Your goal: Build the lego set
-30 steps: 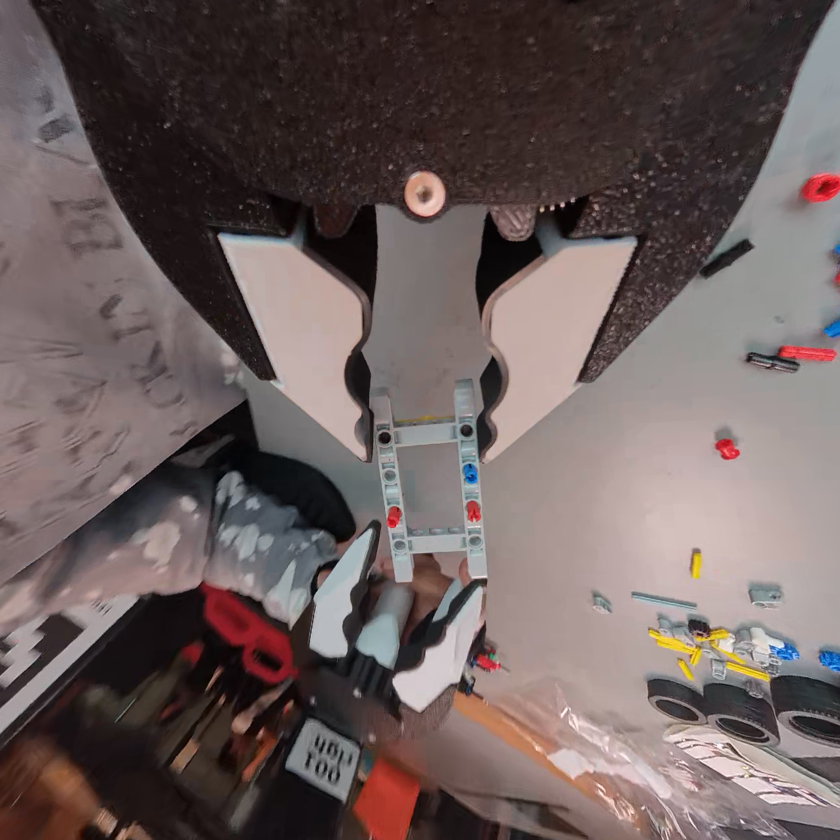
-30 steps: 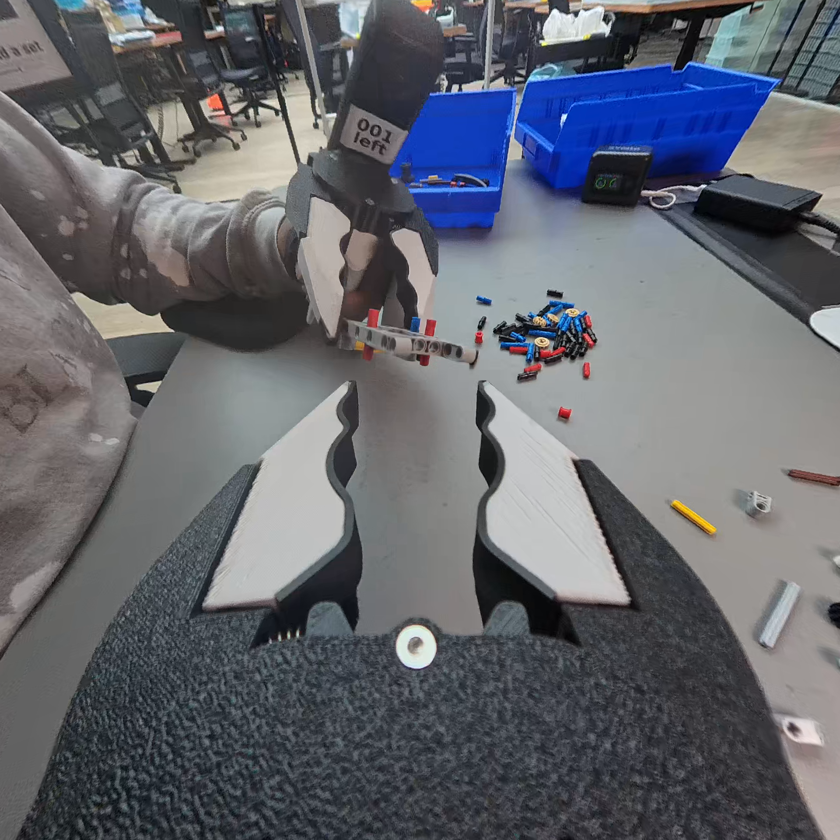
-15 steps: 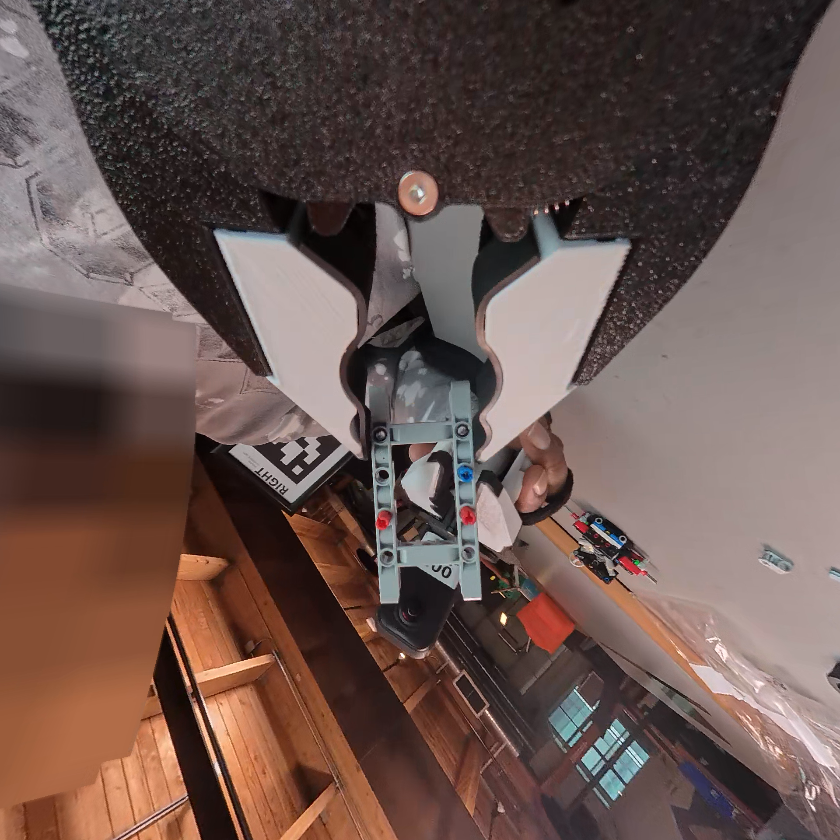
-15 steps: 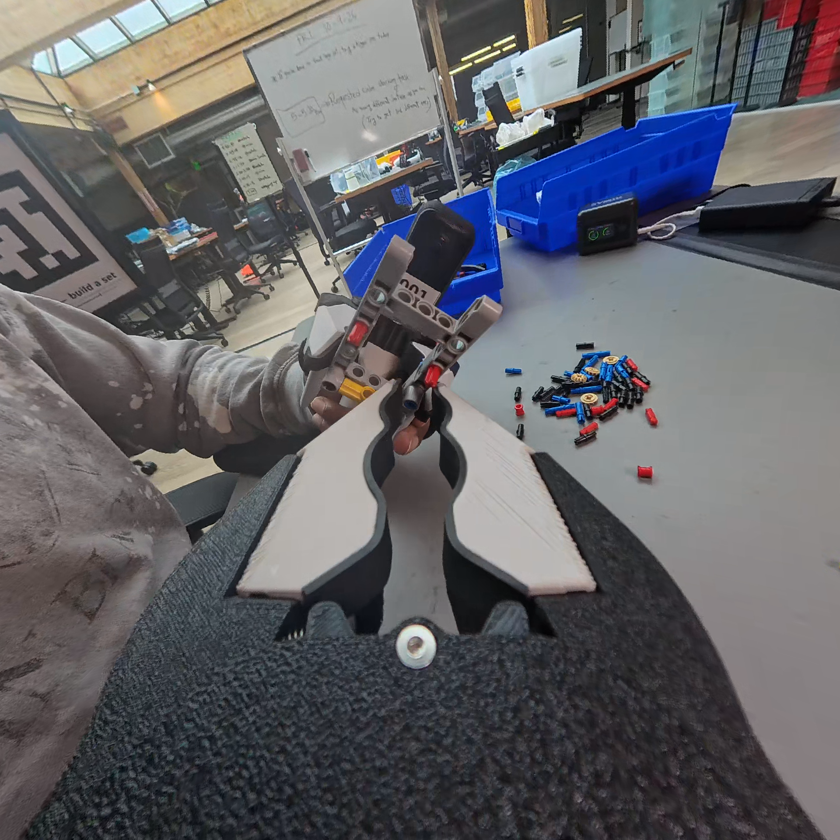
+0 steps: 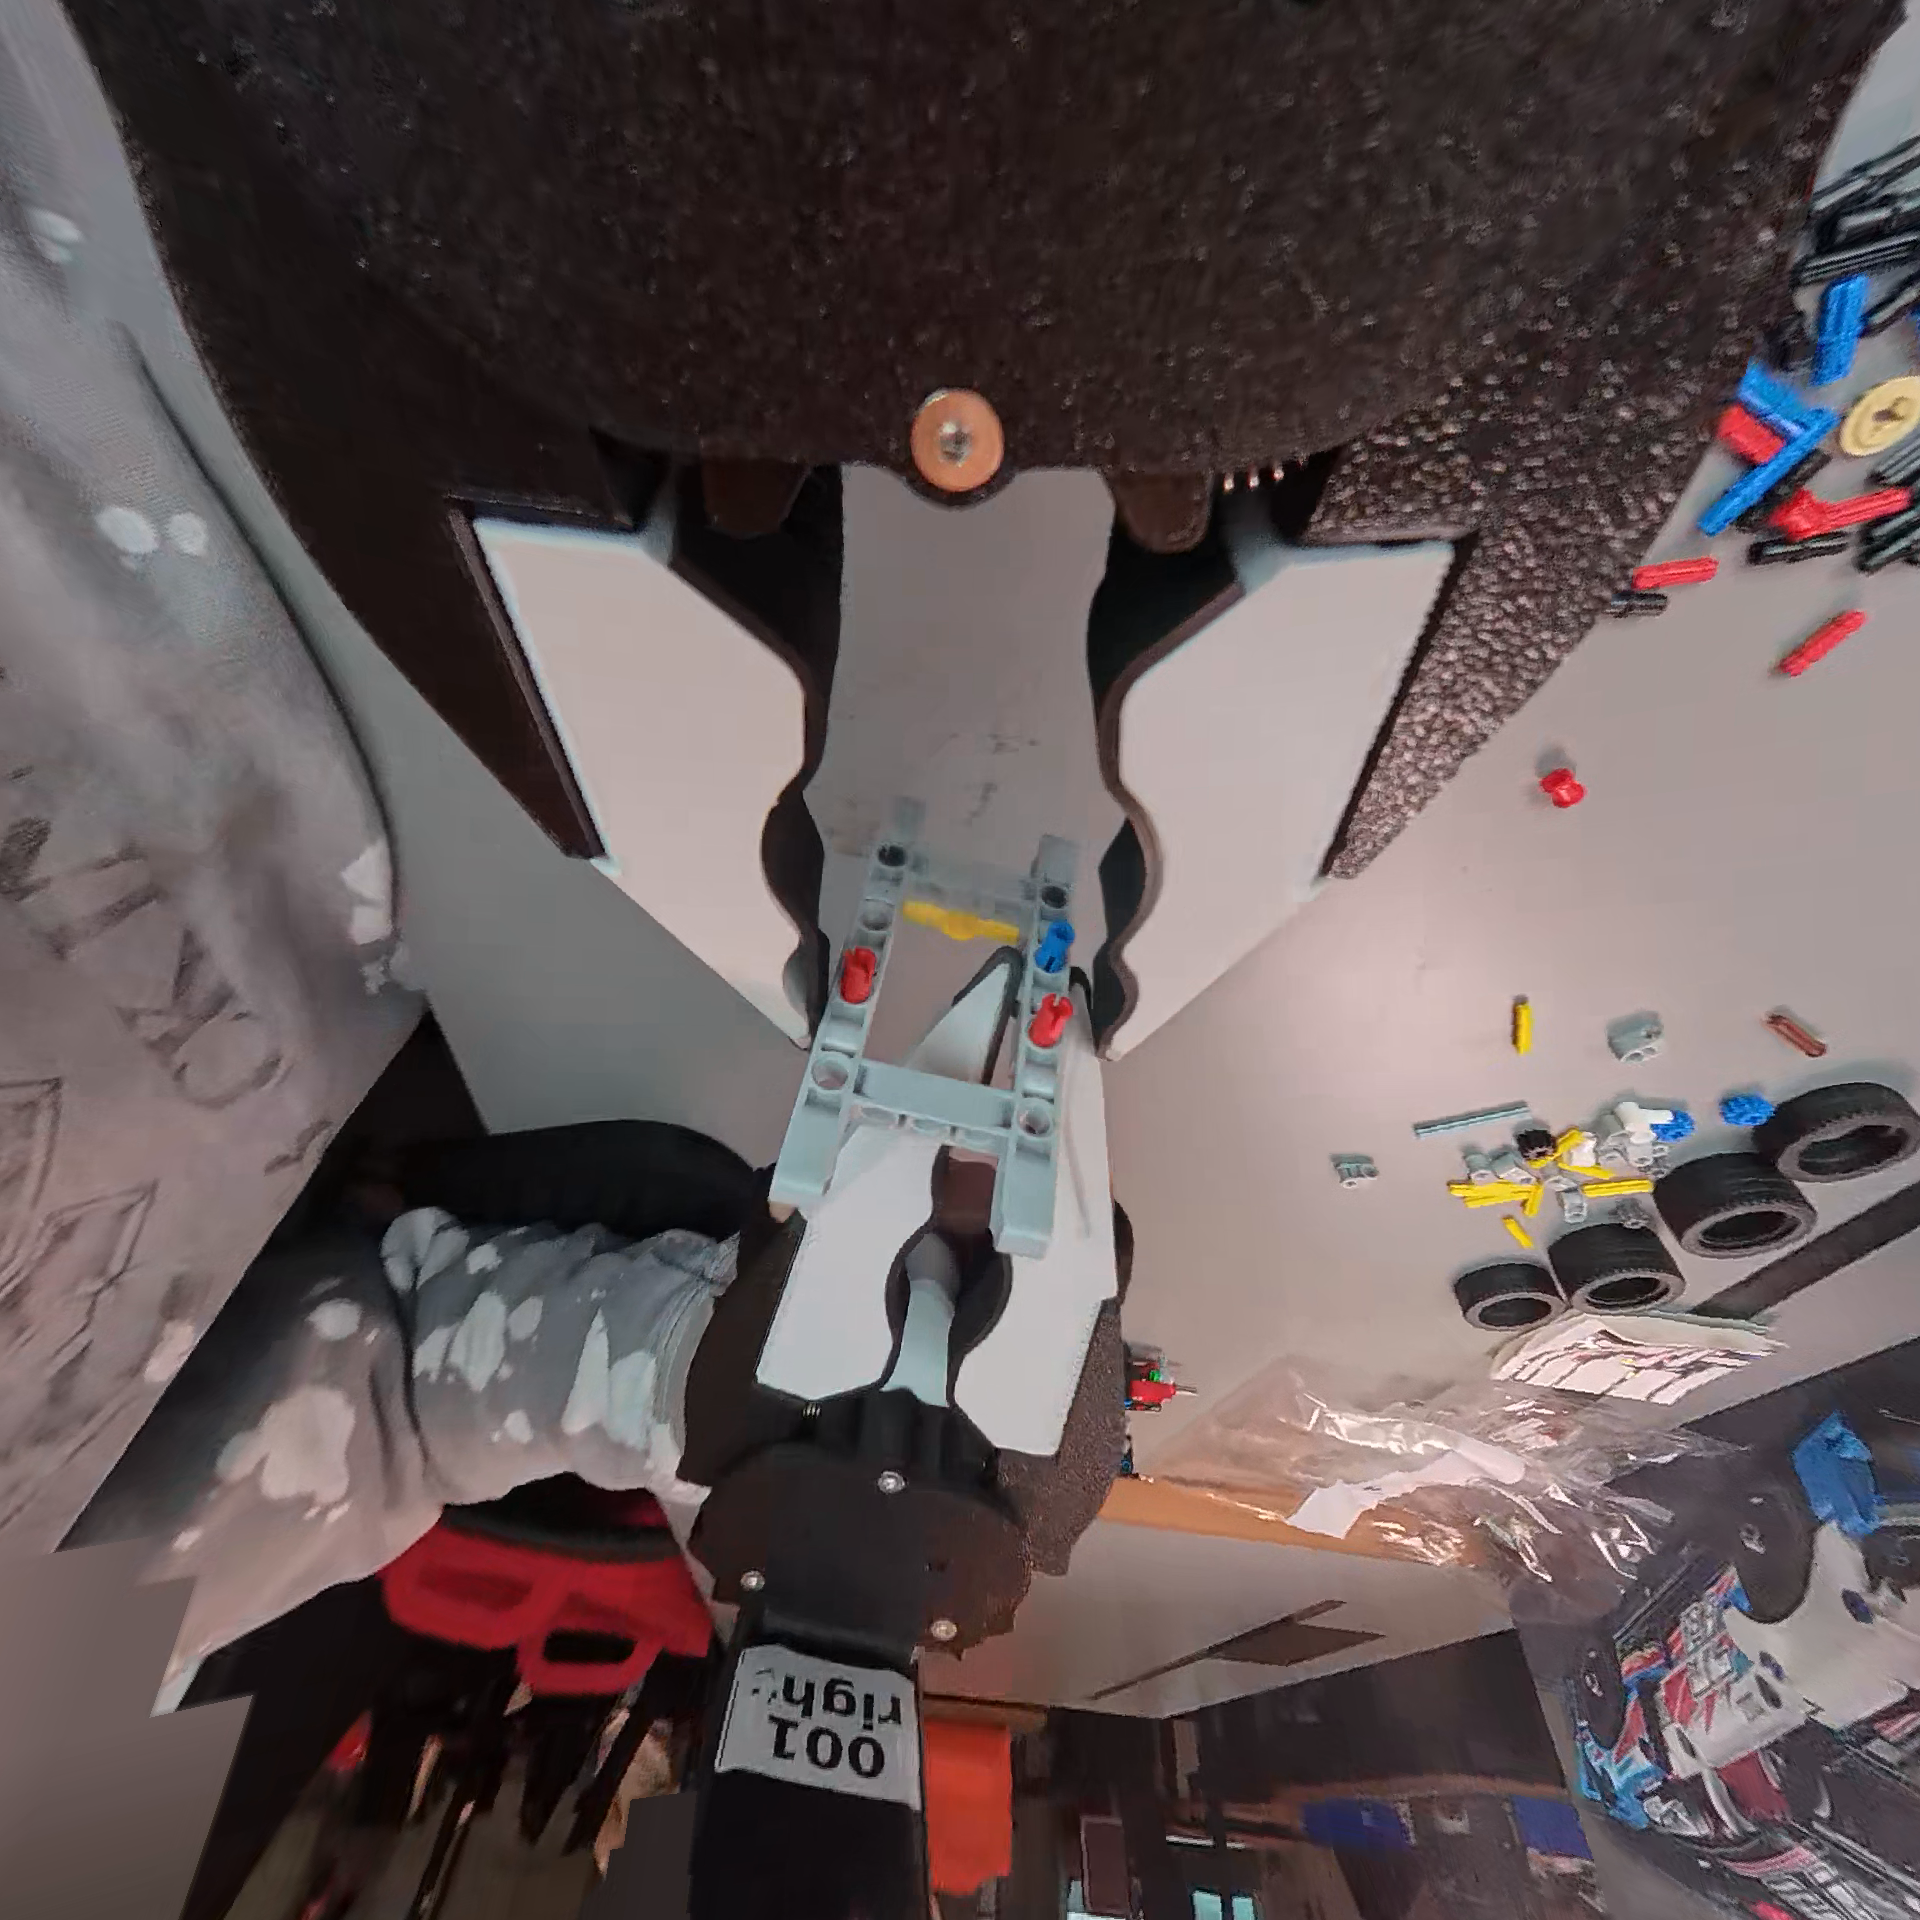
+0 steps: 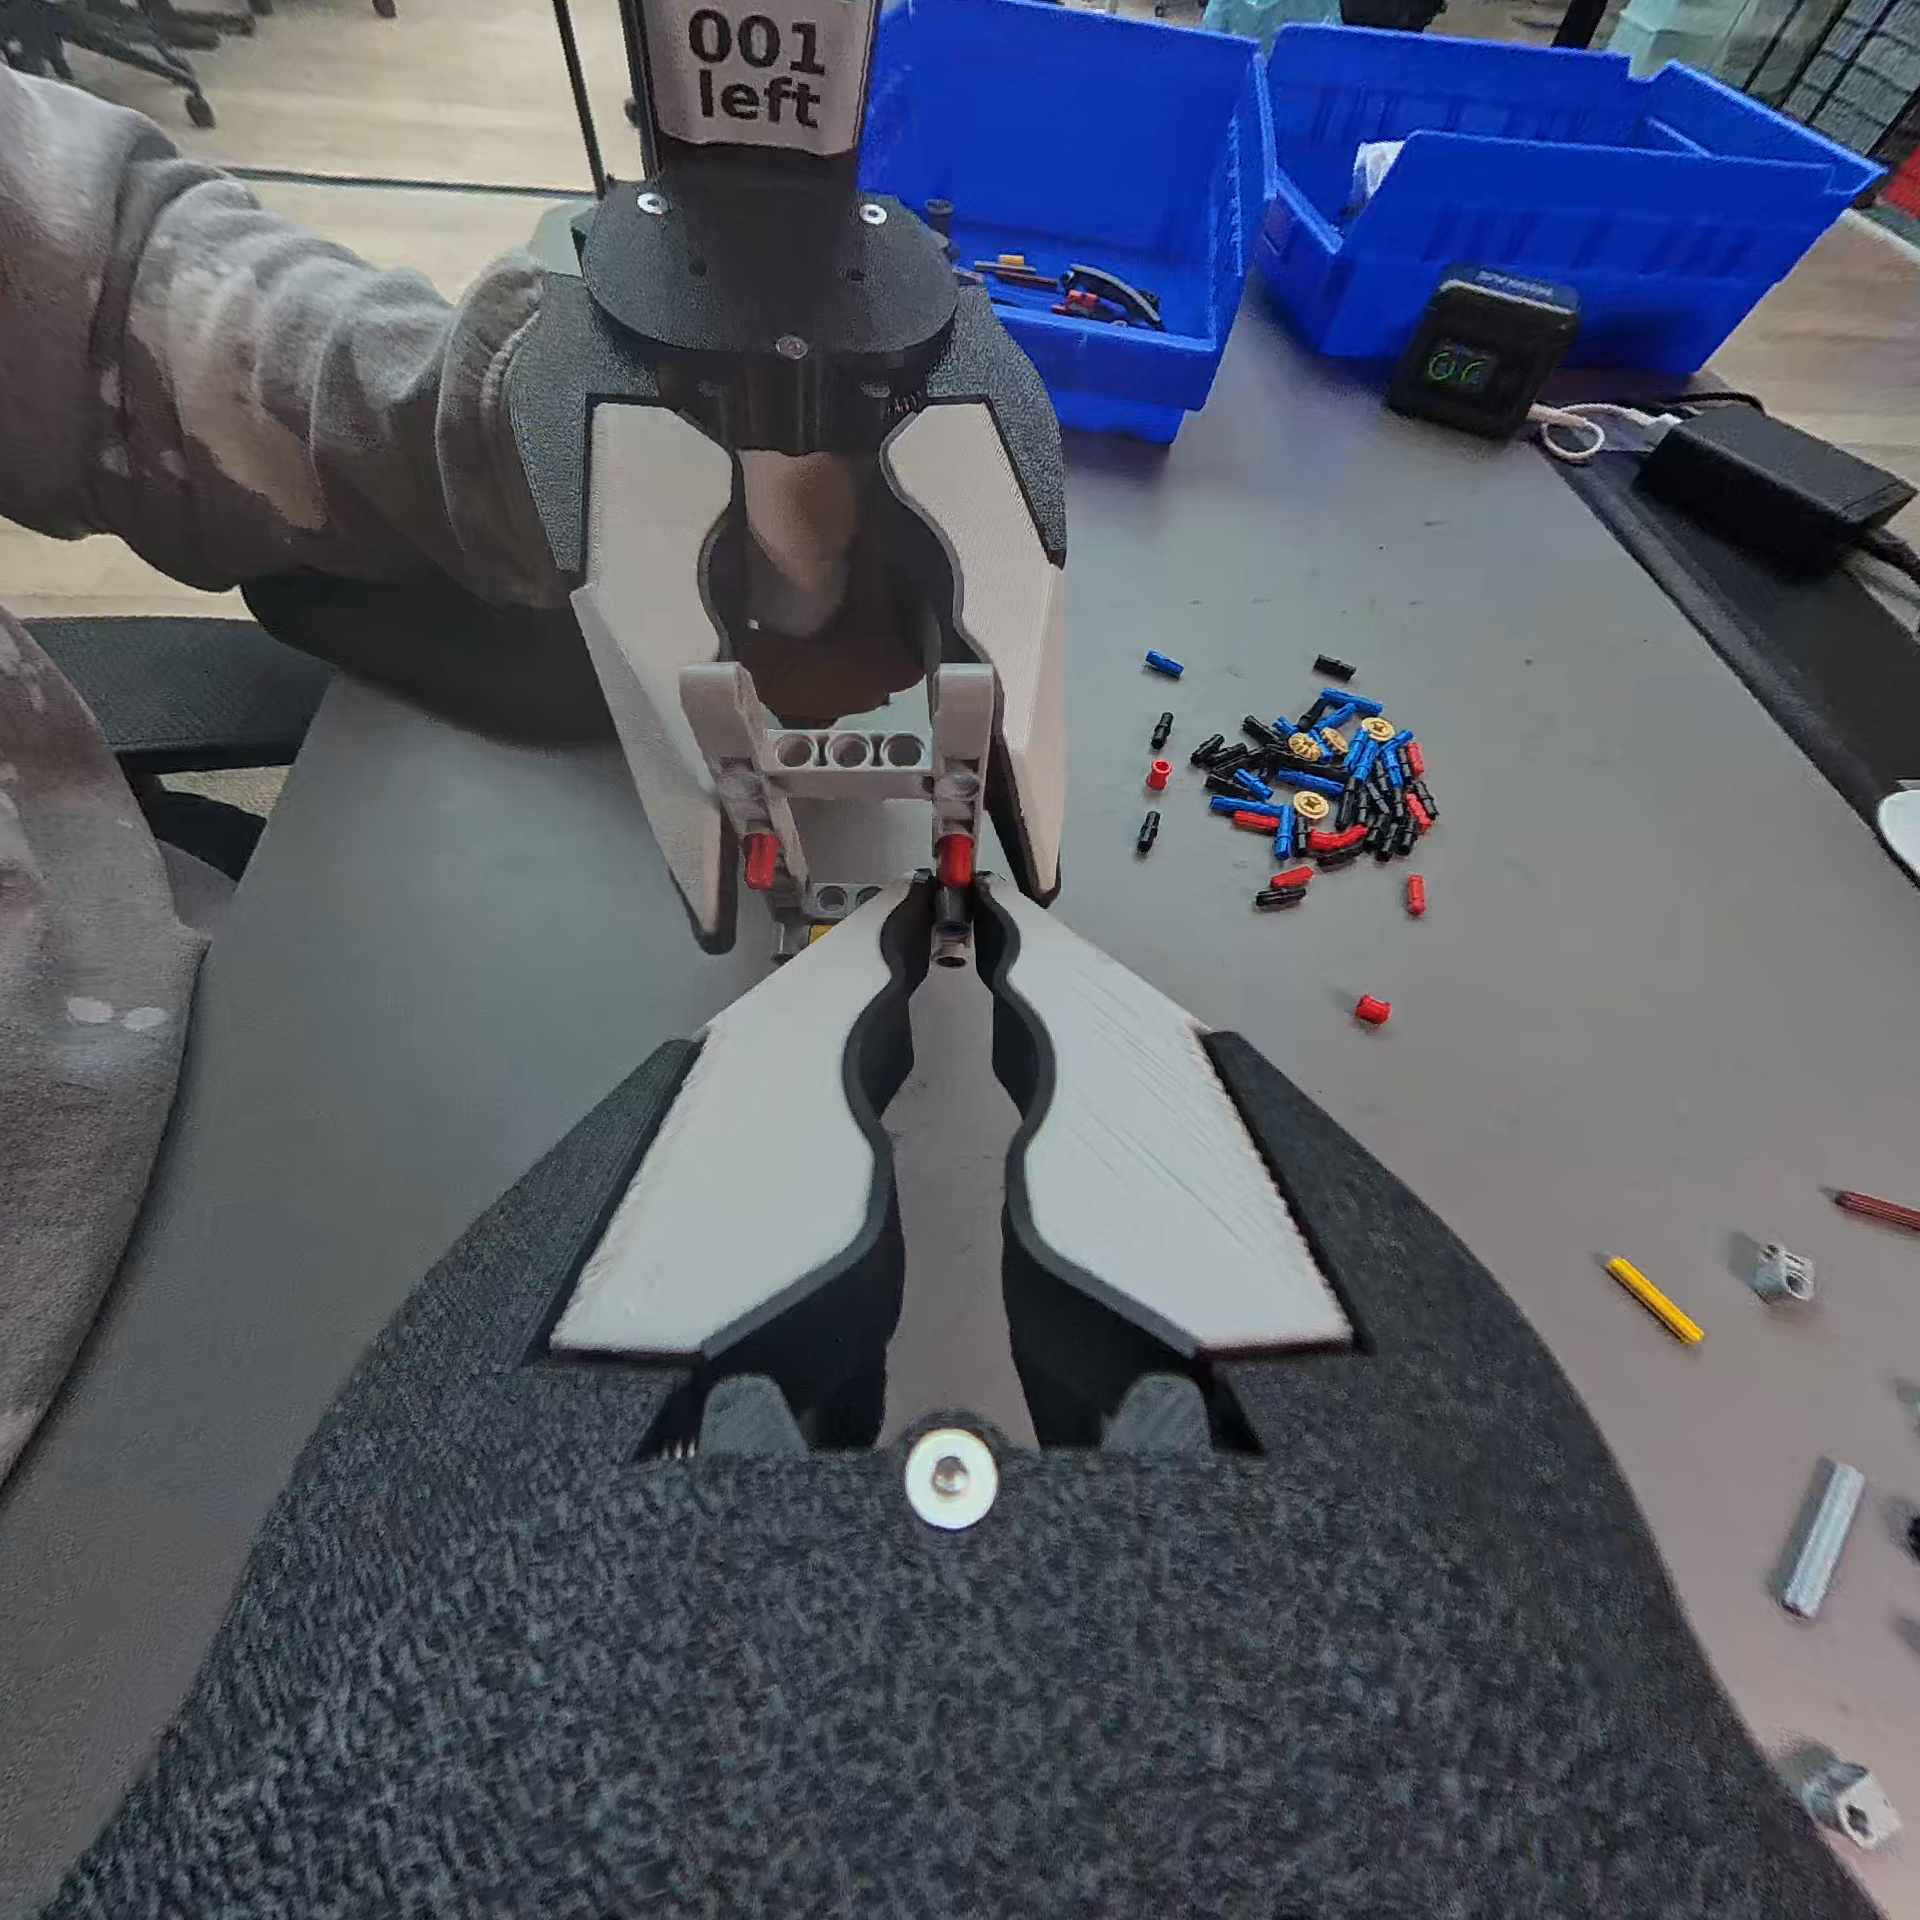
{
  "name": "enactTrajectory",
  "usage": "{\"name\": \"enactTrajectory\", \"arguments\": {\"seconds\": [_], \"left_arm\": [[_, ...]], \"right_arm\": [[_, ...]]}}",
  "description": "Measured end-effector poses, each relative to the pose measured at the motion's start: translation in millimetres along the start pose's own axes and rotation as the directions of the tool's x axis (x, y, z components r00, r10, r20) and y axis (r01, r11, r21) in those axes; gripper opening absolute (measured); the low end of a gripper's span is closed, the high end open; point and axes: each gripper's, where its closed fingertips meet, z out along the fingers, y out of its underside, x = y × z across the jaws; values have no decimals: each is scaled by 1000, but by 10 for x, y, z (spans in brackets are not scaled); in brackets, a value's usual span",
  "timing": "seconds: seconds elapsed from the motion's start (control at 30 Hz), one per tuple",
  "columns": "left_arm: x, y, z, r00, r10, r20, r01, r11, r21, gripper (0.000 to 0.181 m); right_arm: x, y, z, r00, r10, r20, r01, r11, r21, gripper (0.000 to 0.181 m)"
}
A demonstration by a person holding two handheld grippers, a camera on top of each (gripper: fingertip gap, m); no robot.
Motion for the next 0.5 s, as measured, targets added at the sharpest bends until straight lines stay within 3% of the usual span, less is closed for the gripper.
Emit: {"name": "enactTrajectory", "arguments": {"seconds": [0.2, 0.3, 0.4, 0.5], "left_arm": [[-33, -85, -66, 998, 47, 29, -48, 998, 40, 44], [-35, -93, -94, 998, 52, 31, -52, 998, 27, 43], [-90, -90, -123, 999, 25, 32, -26, 999, 25, 43], [-109, -64, -99, 1000, 3, 21, -3, 1000, 19, 42]], "right_arm": [[43, -78, -15, 998, 56, 17, -58, 992, 117, 7], [61, -111, -28, 1000, -12, -23, 15, 990, 143, 7], [147, -210, -135, 1000, 12, -20, -7, 980, 200, 6], [160, -175, -160, 999, -24, -21, 27, 983, 183, 6]]}}
